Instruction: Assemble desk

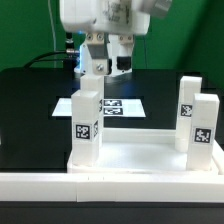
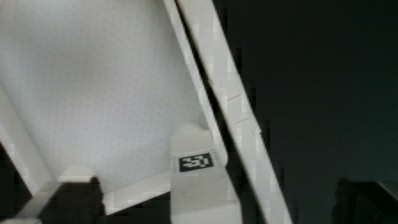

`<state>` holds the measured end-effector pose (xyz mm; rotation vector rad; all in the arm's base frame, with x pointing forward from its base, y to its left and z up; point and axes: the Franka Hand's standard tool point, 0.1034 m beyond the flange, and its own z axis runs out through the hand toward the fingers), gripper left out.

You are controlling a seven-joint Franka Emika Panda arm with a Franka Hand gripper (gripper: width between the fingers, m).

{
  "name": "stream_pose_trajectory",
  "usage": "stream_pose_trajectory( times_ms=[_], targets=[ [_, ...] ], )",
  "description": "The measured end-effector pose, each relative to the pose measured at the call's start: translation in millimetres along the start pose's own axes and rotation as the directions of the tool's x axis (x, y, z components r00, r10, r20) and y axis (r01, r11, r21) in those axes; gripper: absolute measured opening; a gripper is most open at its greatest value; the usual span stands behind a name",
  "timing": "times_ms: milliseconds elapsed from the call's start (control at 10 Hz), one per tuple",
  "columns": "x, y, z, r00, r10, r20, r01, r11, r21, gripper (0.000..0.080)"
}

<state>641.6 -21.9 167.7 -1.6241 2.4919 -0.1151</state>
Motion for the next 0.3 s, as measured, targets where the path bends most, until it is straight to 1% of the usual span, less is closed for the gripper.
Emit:
stream_pose_trajectory(
  times_ms=[300],
  targets=[
    [1.8,0.3,2.5,1.0,-0.006,-0.004,0.006,1.0,-0.002,0.0649]
  ],
)
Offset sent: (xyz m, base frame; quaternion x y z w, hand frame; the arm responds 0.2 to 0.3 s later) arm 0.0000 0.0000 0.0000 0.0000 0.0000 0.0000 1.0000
